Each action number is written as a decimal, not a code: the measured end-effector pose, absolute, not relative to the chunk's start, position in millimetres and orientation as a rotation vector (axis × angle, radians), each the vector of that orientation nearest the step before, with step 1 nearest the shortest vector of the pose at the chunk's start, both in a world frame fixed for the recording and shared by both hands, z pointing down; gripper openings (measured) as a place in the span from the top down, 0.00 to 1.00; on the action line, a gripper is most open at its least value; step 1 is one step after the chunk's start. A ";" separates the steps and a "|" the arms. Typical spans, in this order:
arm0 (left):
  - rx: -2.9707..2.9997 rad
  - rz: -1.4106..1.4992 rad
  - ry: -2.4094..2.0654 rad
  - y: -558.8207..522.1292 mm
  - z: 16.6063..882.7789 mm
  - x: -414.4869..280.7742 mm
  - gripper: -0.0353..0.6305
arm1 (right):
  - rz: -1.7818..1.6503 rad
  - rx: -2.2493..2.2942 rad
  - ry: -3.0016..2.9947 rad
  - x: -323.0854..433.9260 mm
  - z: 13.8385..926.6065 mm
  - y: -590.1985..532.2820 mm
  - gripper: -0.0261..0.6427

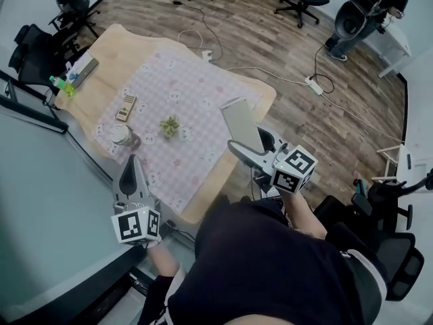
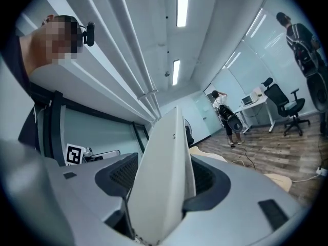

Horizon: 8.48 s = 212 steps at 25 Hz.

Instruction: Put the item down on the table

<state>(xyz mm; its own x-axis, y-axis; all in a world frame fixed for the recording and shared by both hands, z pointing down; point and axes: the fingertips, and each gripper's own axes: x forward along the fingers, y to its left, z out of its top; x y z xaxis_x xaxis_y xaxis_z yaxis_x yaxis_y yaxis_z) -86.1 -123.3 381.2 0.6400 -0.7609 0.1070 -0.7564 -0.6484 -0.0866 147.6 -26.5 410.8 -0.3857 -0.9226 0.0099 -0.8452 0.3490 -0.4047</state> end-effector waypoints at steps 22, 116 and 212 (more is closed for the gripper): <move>-2.869 -0.112 1.508 -209.3 427.7 -170.6 0.95 | -0.484 -1.520 2.613 46.0 395.9 -143.8 0.52; -2.599 -0.408 1.923 -155.8 414.2 -198.6 0.95 | -1.864 -1.484 2.362 40.9 811.6 -199.5 0.53; -2.614 -0.362 1.936 -154.3 418.6 -201.4 0.95 | -0.065 -1.622 2.775 32.3 445.7 -229.1 0.94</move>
<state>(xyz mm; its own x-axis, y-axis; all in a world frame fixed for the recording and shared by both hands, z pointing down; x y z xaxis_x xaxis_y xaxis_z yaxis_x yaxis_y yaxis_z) -201.4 -154.3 418.6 0.2790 -0.9261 0.2539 -0.9552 -0.2947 -0.0254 32.3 -229.1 445.7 -0.4887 -0.8684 0.0837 -0.8714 0.4906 0.0023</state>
